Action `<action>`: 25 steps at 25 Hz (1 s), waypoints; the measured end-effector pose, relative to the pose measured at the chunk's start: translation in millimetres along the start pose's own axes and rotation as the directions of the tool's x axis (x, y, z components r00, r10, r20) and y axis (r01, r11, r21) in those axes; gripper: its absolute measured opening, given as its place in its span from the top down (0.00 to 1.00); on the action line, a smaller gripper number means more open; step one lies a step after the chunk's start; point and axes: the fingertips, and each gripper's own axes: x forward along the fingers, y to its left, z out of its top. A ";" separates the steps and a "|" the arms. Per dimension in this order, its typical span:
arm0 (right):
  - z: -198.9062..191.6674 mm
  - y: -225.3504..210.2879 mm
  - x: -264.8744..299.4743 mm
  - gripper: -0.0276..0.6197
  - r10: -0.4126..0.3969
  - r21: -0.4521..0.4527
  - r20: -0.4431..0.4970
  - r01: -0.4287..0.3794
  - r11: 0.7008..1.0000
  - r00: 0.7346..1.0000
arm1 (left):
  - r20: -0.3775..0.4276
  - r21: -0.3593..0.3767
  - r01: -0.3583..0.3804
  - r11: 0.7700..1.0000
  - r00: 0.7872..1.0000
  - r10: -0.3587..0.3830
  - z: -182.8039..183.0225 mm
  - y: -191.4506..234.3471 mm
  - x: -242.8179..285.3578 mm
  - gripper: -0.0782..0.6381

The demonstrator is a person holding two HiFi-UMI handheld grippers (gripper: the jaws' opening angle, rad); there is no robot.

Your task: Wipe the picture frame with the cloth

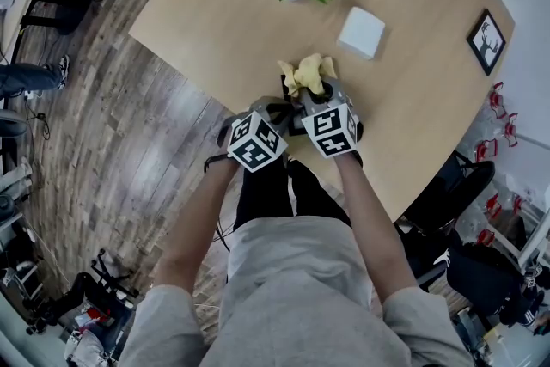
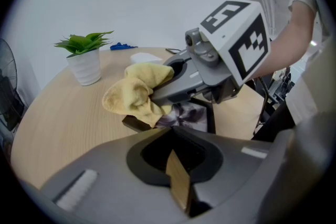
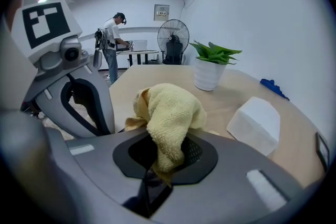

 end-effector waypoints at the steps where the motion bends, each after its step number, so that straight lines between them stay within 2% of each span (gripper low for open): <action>1: 1.7 -2.1 1.3 0.88 -0.004 0.005 0.001 0.004 1.000 1.000 | 0.001 0.000 0.000 1.000 1.000 0.000 0.1 -0.1 0.1 0.82; 12: 11.4 3.8 11.8 0.87 0.054 0.011 -0.031 -0.054 0.998 0.998 | 0.003 0.006 -0.002 1.000 1.000 0.002 -0.3 0.2 -0.1 0.82; 25: 19.3 23.6 20.5 0.88 0.191 0.006 -0.042 -0.191 0.982 0.981 | 0.008 0.005 -0.010 1.000 1.000 0.010 -0.9 -0.3 -0.2 0.82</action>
